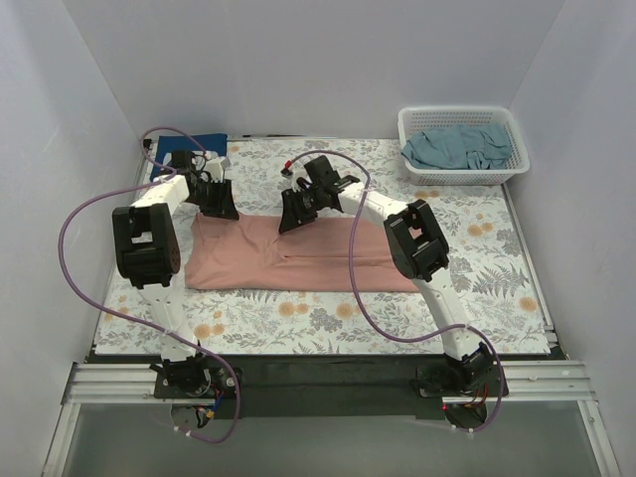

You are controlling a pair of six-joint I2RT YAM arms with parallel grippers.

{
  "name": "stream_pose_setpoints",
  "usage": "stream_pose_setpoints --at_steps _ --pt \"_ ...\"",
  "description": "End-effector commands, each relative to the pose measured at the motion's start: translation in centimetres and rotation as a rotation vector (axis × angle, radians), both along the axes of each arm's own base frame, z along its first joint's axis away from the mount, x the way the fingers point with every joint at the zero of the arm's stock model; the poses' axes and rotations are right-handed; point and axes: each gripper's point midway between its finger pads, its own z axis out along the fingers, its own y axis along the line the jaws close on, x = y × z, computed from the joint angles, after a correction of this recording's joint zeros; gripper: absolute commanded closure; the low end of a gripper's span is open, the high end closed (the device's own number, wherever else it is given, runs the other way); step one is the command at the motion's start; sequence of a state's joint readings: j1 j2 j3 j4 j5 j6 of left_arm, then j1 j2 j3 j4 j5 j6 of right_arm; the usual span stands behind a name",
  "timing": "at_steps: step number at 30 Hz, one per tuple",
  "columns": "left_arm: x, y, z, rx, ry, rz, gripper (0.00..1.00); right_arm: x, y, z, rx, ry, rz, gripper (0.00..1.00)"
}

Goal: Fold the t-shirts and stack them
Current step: Fold the tshirt

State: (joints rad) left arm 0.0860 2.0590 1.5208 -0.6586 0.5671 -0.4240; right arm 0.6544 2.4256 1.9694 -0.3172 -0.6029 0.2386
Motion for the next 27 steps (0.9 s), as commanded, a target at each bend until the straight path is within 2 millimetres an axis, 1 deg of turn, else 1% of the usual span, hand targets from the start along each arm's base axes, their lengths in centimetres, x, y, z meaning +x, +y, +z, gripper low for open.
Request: stream_pose_setpoints --at_steps 1,6,10,13,14,15,16,17,19,20,23,24,27 --pt "1.2 -0.2 2.2 -0.027 -0.059 -0.004 0.66 0.6 2.0 2.0 0.077 -0.017 -0.003 0.55" --pt "1.1 -0.2 1.6 -0.028 -0.05 -0.003 0.66 -0.4 2.9 0.7 0.08 0.007 0.027 0.54" --pt "1.0 -0.3 1.7 -0.032 -0.051 -0.003 0.66 -0.4 3.0 0.0 0.075 0.012 0.026 0.57" --pt "1.1 -0.2 1.4 -0.029 -0.051 -0.001 0.66 -0.4 3.1 0.2 0.091 0.014 0.035 0.64" --pt "1.1 -0.2 1.3 -0.029 -0.048 0.0 0.66 -0.5 3.2 0.1 0.093 0.018 0.04 0.72" --pt "1.2 -0.1 1.2 -0.026 -0.049 0.004 0.67 -0.5 3.2 0.3 0.095 0.017 0.039 0.77" --pt "1.2 0.0 1.1 -0.024 -0.046 0.014 0.7 -0.5 3.2 0.3 0.094 0.014 0.04 0.84" --pt "1.6 0.1 1.3 -0.022 -0.065 0.021 0.73 -0.3 3.2 0.6 0.095 0.001 0.037 0.98" --pt "1.6 0.4 1.4 -0.032 -0.073 0.035 0.78 0.0 2.9 0.7 0.091 -0.022 0.036 0.99" --pt "1.8 0.4 1.6 -0.038 -0.085 0.036 0.82 0.4 2.7 1.0 0.088 -0.038 0.026 0.99" --pt "2.1 0.7 1.8 -0.06 -0.09 0.04 0.92 1.6 2.0 1.3 0.08 -0.076 0.004 0.99" --pt "2.2 0.9 1.7 -0.064 -0.087 0.045 0.93 2.0 1.6 1.4 0.077 -0.081 -0.005 0.99" --pt "2.3 1.0 1.2 -0.067 -0.08 0.045 0.99 2.3 1.1 0.9 0.062 -0.091 -0.012 0.99"
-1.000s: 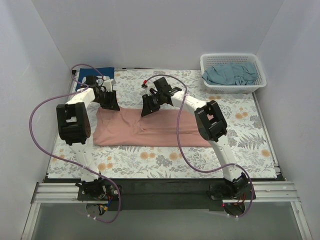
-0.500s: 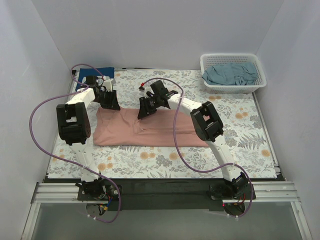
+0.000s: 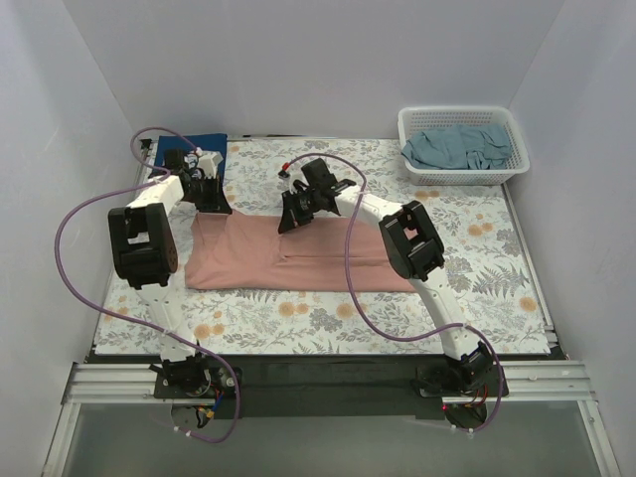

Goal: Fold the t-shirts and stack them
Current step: Fold the tshirt

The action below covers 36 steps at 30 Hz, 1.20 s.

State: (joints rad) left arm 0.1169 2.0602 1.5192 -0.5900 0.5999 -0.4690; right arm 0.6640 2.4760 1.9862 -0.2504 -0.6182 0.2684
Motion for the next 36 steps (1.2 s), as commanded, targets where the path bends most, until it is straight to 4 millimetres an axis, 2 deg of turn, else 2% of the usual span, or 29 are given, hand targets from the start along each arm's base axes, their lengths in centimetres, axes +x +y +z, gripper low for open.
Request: stream_pose_setpoints --at_steps 1,7,10,14,17,21,25,31,36 --pt "0.7 0.2 0.1 -0.021 -0.029 0.0 1.0 2.0 -0.2 2.1 0.031 -0.095 -0.015 0.99" --pt "0.9 0.3 -1.7 -0.017 -0.009 0.017 1.0 2.3 -0.4 2.0 0.015 -0.115 -0.026 0.99" --pt "1.0 0.1 -1.7 -0.036 -0.011 0.015 1.0 2.6 -0.5 1.6 0.006 -0.119 -0.034 0.99" --pt "0.8 -0.4 -0.1 -0.052 -0.062 -0.007 1.0 2.1 -0.6 0.6 -0.004 -0.092 -0.029 0.99" --pt "0.2 -0.6 2.1 -0.047 -0.126 -0.038 1.0 1.6 -0.7 0.2 -0.003 -0.069 -0.022 0.99" --pt "-2.1 -1.1 4.2 -0.038 -0.183 -0.084 1.0 1.3 -0.6 0.0 0.0 -0.059 -0.017 0.99" --pt "-3.5 -1.2 4.6 -0.016 -0.216 -0.113 1.0 1.3 -0.5 -0.1 0.003 -0.055 -0.017 0.99" --pt "-3.3 -1.2 5.1 0.021 -0.273 -0.116 1.0 1.1 -0.4 0.2 0.008 -0.056 -0.01 0.99" --pt "-3.9 -2.9 5.4 0.002 -0.3 -0.189 1.0 1.2 -0.4 0.0 0.004 -0.058 -0.015 0.99"
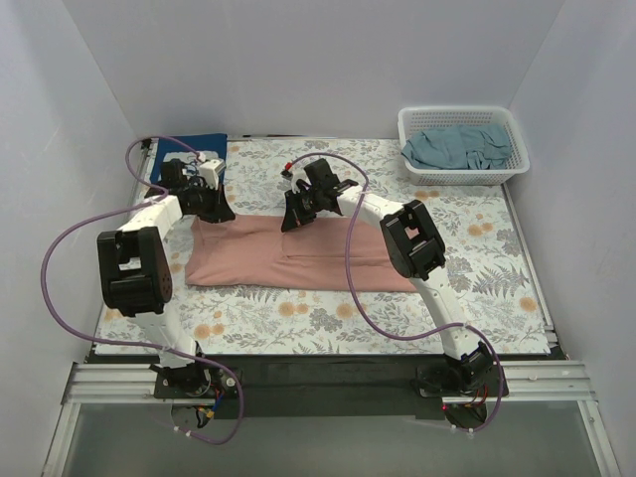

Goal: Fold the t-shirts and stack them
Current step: Fold the tshirt

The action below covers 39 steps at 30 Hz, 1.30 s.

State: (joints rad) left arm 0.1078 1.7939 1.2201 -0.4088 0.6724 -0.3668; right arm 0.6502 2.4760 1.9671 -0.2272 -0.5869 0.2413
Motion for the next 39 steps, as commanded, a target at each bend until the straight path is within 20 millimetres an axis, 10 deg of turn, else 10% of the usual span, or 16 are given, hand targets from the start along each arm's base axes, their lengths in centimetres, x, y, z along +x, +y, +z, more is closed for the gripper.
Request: stream_pose_setpoints --at_steps 1,26,34,39 --pt "-0.4 -1.6 2.0 0.003 -0.098 -0.092 1.0 0.1 0.5 0.9 0.022 -0.022 0.006 0.99" --pt "-9.5 -5.5 -4.2 0.237 -0.061 -0.342 1.0 0.3 0.1 -0.3 0.0 -0.006 -0.015 0.99" --pt "-10.9 -4.8 -4.1 0.271 -0.029 -0.338 0.69 -0.2 0.5 0.7 0.039 0.011 0.016 0.99" --pt "-10.7 -4.5 -1.1 0.241 -0.018 -0.211 0.66 -1.1 0.0 5.1 0.141 -0.008 0.108 0.67"
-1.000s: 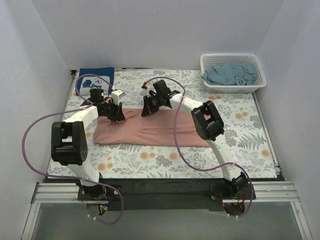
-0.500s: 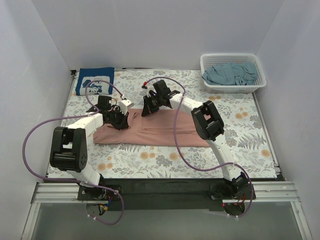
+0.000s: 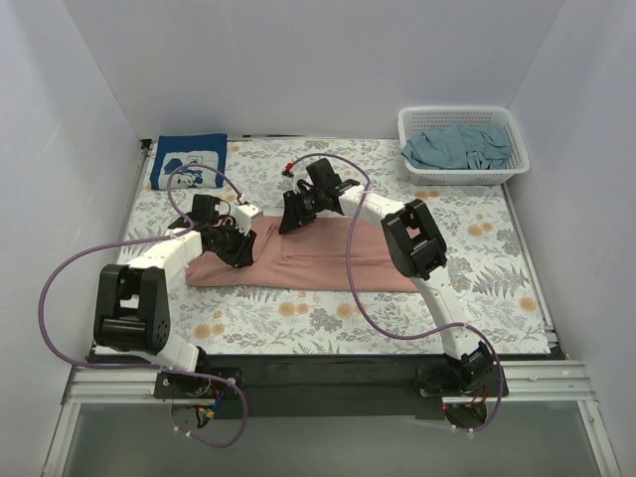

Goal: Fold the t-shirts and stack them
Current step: Fold the tshirt

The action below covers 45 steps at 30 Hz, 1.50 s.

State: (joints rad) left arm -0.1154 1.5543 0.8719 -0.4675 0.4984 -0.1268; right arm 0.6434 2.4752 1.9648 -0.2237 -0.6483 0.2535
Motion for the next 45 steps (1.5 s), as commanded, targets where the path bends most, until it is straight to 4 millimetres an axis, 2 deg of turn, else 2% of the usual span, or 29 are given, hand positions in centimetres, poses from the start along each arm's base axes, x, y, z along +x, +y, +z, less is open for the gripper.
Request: stream_pose_setpoints --at_steps 1,3,4,5,6,7,9,11,12,15,17,18,19,24,28,29,30,31,32,34,35,36,38,39,40,42,43,44,45 --pt "0.6 0.3 4.4 -0.025 -0.051 0.107 0.66 -0.6 -0.4 6.9 0.136 -0.078 0.091 0.64" --pt "0.4 0.5 5.5 -0.038 -0.049 0.152 0.66 -1.3 -1.4 7.8 0.149 -0.11 0.129 0.53" --pt "-0.1 0.5 5.7 -0.05 -0.021 0.184 0.67 -1.7 -1.8 9.8 0.169 -0.151 0.142 0.47" --pt "-0.3 0.3 6.1 -0.065 -0.017 0.192 0.66 -2.2 -2.8 9.4 0.157 -0.144 0.15 0.36" --pt "-0.6 0.2 6.2 -0.069 0.0 0.199 0.66 -2.2 -3.5 9.7 0.15 -0.182 0.163 0.31" --pt "-0.9 0.1 6.1 -0.074 0.028 0.216 0.66 -2.4 -4.2 10.8 0.146 -0.213 0.167 0.3" --pt "-0.8 0.6 5.3 -0.046 0.063 0.247 0.66 -2.7 -6.3 10.3 0.083 -0.23 0.177 0.3" --pt "-0.7 0.9 4.6 -0.024 0.094 0.269 0.67 -2.4 -8.2 9.2 -0.002 -0.251 0.165 0.31" --pt "-0.9 1.1 3.7 -0.009 0.128 0.275 0.68 -3.2 -9.6 8.5 -0.065 -0.269 0.202 0.32" --pt "-1.3 1.2 1.8 0.021 0.192 0.286 0.69 -3.0 -13.1 6.4 -0.261 -0.329 0.194 0.33" --pt "-1.5 1.8 0.5 0.063 0.222 0.31 0.69 -2.8 -15.7 4.3 -0.399 -0.377 0.199 0.33" --pt "-1.8 2.0 -0.1 0.074 0.244 0.321 0.7 -2.9 -16.5 4.2 -0.431 -0.394 0.202 0.33" --pt "-2.0 2.1 -0.7 0.086 0.266 0.329 0.7 -3.4 -17.6 3.0 -0.475 -0.39 0.222 0.33" --pt "-3.3 2.6 -2.6 0.127 0.364 0.357 0.7 -3.8 -21.7 -0.2 -0.68 -0.391 0.226 0.36" --pt "-4.7 3.0 -4.7 0.171 0.444 0.348 0.71 -5.4 -24.7 -2.3 -0.803 -0.346 0.241 0.39" --pt "-4.9 2.9 -5.4 0.179 0.472 0.337 0.71 -6.8 -25.6 -3.4 -0.822 -0.313 0.261 0.4" --pt "-4.7 2.8 -5.7 0.184 0.476 0.33 0.71 -7.5 -25.8 -3.4 -0.818 -0.301 0.261 0.41" --pt "-4.3 2.6 -5.9 0.189 0.47 0.318 0.72 -8.5 -25.8 -3.8 -0.813 -0.284 0.282 0.42" --pt "-2.8 2.2 -5.6 0.189 0.442 0.308 0.72 -9.4 -26.1 -4.1 -0.821 -0.273 0.294 0.43" --pt "-1.8 1.5 -6.7 0.212 0.456 0.279 0.72 -12.0 -27.1 -5.1 -0.847 -0.245 0.346 0.44" --pt "1.0 0.5 -5.9 0.192 0.41 0.268 0.72 -12.6 -27.4 -5.3 -0.849 -0.238 0.356 0.44" --pt "1.3 0.0 -7.0 0.184 0.453 0.256 0.72 -14.1 -28.1 -5.6 -0.849 -0.214 0.372 0.44" --pt "3.5 -0.7 -7.2 0.177 0.452 0.242 0.72 -16.0 -28.1 -5.8 -0.821 -0.179 0.399 0.44" --pt "7.0 -1.5 -5.7 0.154 0.376 0.236 0.72 -16.8 -27.8 -5.5 -0.803 -0.177 0.411 0.44" --pt "7.7 -1.8 -7.3 0.163 0.411 0.227 0.72 -18.6 -27.8 -5.7 -0.796 -0.141 0.438 0.44" --pt "11.1 -2.7 -7.4 0.145 0.369 0.23 0.72 -21.1 -26.0 -5.1 -0.709 -0.096 0.473 0.44" --pt "14.7 -3.8 -6.8 0.116 0.328 0.234 0.72 -22.3 -25.2 -4.8 -0.673 -0.074 0.493 0.44" --pt "17.0 -4.7 -5.7 0.079 0.292 0.238 0.72 -24.3 -23.0 -4.1 -0.598 -0.052 0.54 0.43" --pt "18.8 -5.7 -4.6 0.029 0.275 0.273 0.72 -24.9 -21.7 -3.1 -0.554 -0.069 0.56 0.42"
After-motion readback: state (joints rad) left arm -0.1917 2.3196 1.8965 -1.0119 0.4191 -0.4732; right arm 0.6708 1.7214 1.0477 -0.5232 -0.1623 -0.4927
